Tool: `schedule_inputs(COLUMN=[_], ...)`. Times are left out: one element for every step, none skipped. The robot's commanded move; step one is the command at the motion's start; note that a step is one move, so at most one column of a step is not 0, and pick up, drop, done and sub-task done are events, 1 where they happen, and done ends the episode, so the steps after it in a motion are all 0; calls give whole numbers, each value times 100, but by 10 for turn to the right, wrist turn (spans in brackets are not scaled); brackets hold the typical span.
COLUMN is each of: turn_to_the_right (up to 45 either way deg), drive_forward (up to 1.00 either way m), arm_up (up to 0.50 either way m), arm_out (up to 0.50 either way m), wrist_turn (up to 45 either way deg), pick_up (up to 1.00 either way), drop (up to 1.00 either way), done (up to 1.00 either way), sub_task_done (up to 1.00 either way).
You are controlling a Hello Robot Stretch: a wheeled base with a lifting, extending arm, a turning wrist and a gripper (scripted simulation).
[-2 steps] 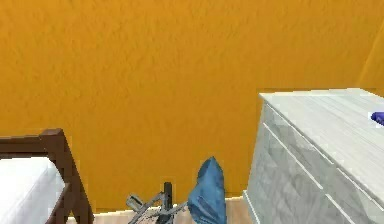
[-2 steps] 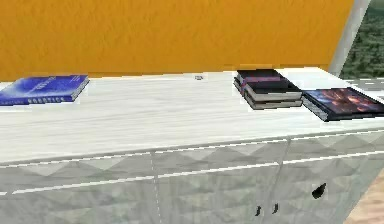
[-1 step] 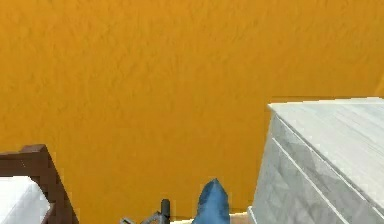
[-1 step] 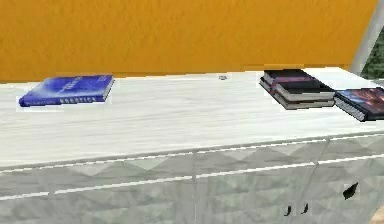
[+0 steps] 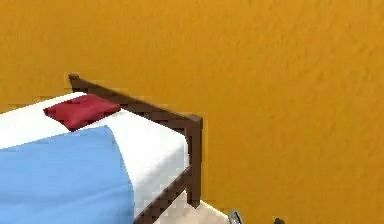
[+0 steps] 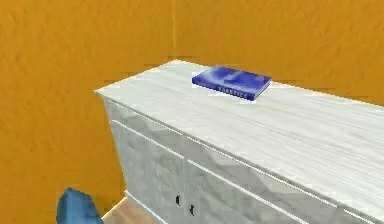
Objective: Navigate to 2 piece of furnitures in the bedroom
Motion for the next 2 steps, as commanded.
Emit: schedule_inputs(turn_to_the_right=[-450,-120], drive_forward=[0,0], arm_up=[0,0], arm_out=[0,0], wrist_turn=[0,0], pick_up=[0,0], drop=[0,0], done=[0,0], sub_task_done=[0,0])
